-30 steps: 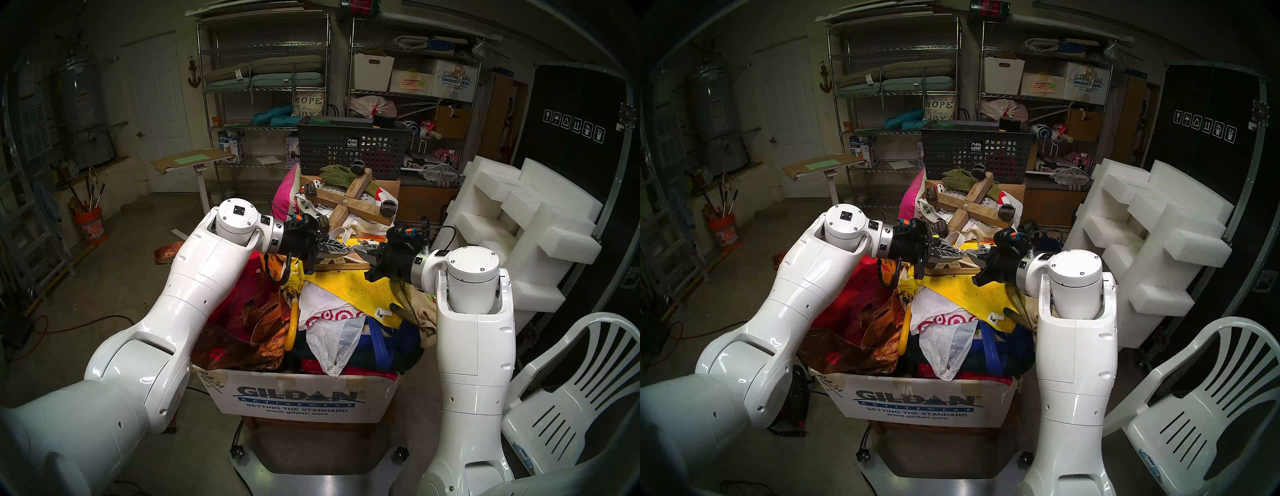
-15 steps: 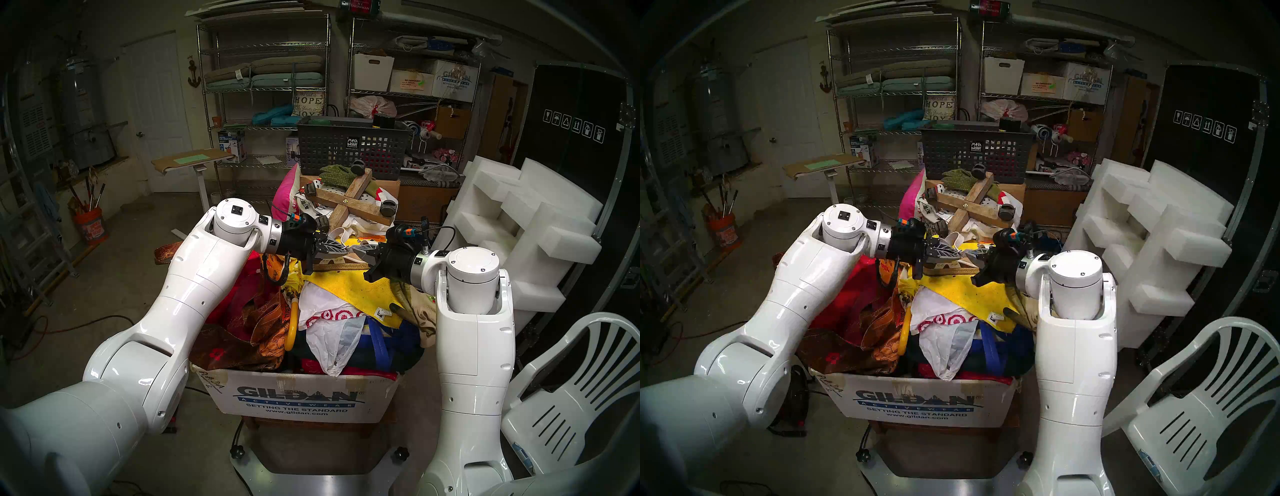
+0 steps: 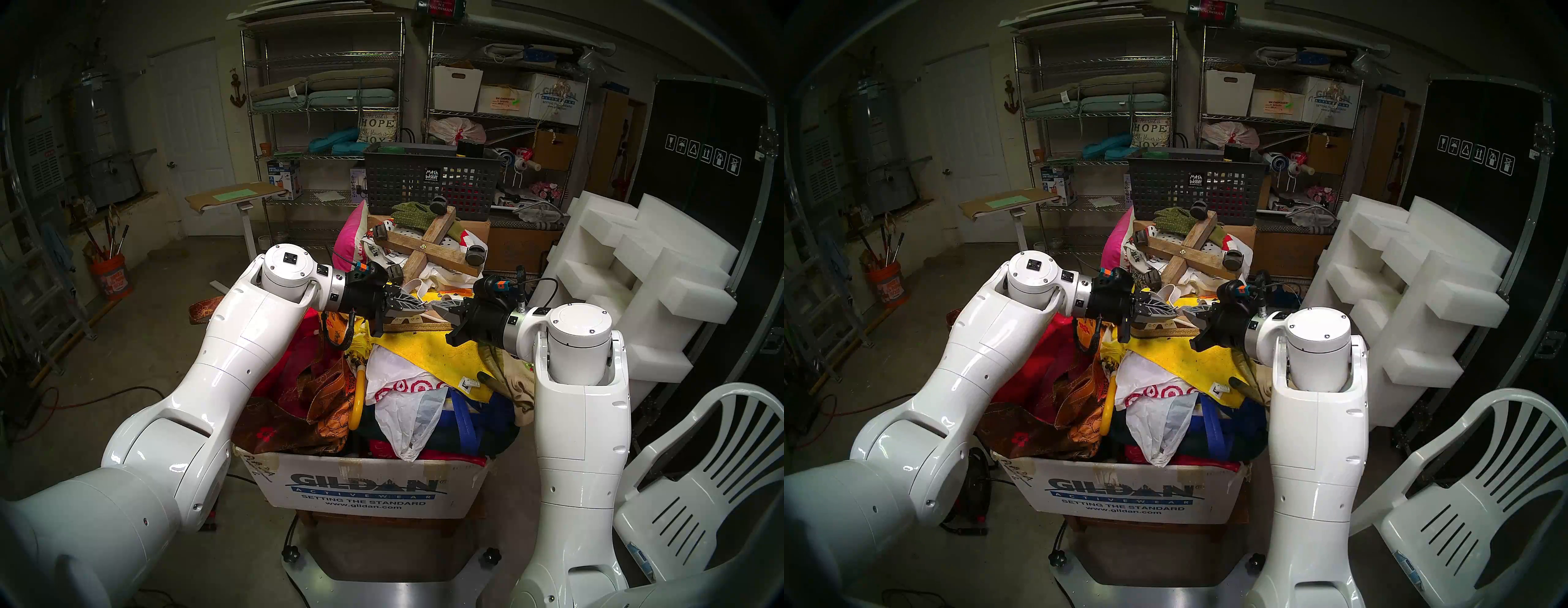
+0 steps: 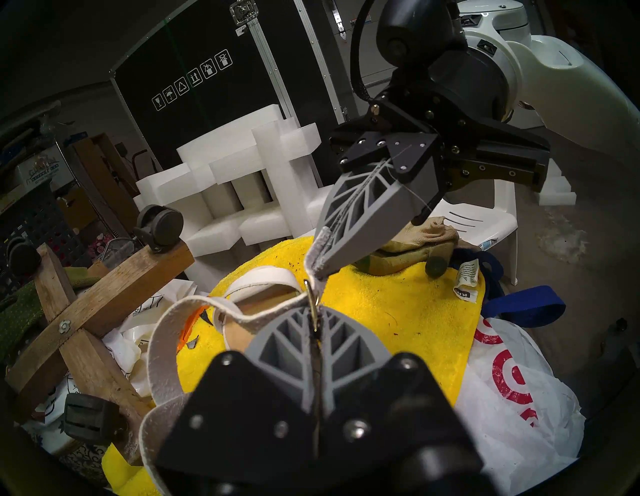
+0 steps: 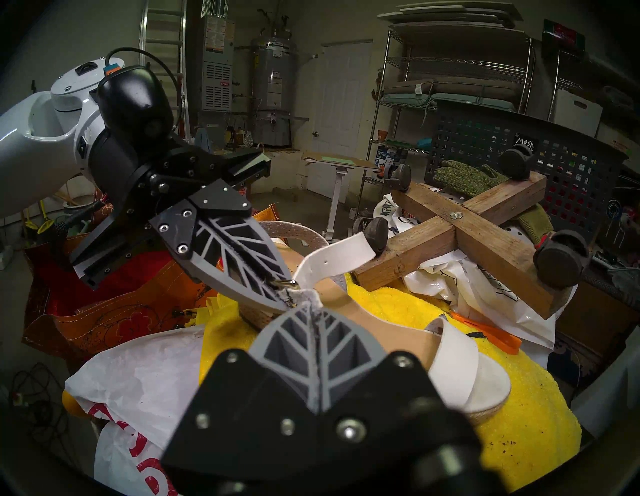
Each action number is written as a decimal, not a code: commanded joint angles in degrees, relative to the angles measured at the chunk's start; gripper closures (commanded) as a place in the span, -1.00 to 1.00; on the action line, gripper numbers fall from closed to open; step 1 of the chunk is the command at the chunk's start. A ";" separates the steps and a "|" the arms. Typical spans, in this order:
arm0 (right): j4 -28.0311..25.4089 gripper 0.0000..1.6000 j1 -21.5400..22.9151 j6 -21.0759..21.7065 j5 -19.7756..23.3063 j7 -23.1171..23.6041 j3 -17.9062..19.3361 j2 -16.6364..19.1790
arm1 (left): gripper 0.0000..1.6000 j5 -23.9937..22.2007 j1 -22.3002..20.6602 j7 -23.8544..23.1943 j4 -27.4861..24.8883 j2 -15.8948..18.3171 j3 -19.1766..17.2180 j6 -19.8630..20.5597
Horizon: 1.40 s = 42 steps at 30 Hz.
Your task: Unbuckle a shoe
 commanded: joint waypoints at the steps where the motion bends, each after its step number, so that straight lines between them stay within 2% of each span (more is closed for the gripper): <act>1: -1.06 1.00 1.54 -0.08 0.14 -0.33 0.41 0.10 | 1.00 0.32 -0.93 0.23 0.59 0.42 -0.24 -0.44; 15: -0.99 1.00 1.69 0.10 -0.23 -0.48 0.54 0.07 | 1.00 0.25 -1.36 0.27 1.44 0.12 -0.09 -0.86; 16: -0.98 0.91 1.70 0.10 -0.25 -0.40 0.53 0.13 | 1.00 0.27 -1.38 0.28 1.46 0.10 -0.08 -0.86; 17: -0.97 0.64 1.72 0.10 -0.27 -0.36 0.53 0.16 | 1.00 0.28 -1.39 0.28 1.48 0.08 -0.07 -0.85; 18: -0.94 0.47 1.73 0.09 -0.27 -0.30 0.52 0.20 | 1.00 0.30 -1.42 0.30 1.51 0.07 -0.05 -0.84; 21: -0.88 0.47 1.77 0.05 -0.25 -0.26 0.53 0.21 | 1.00 0.33 -1.47 0.34 1.59 0.02 -0.03 -0.86; 25: -0.89 0.58 1.80 0.01 -0.17 -0.19 0.50 0.20 | 1.00 0.37 -1.56 0.34 1.65 -0.01 0.03 -0.90; 31: -0.99 0.58 1.86 0.08 -0.09 -0.07 0.43 0.19 | 1.00 0.36 -1.59 0.27 1.43 0.04 0.02 -0.77; 34: -0.99 0.52 1.86 0.07 -0.02 0.00 0.45 0.19 | 1.00 0.36 -1.60 0.24 1.37 0.06 0.02 -0.74; 36: -0.98 0.34 1.88 0.08 0.10 0.18 0.47 0.26 | 1.00 0.40 -1.60 0.20 1.30 0.07 0.01 -0.70; 42: -0.96 0.24 1.86 -0.07 0.27 0.37 0.53 0.33 | 1.00 0.49 -1.54 0.21 1.18 0.06 -0.01 -0.66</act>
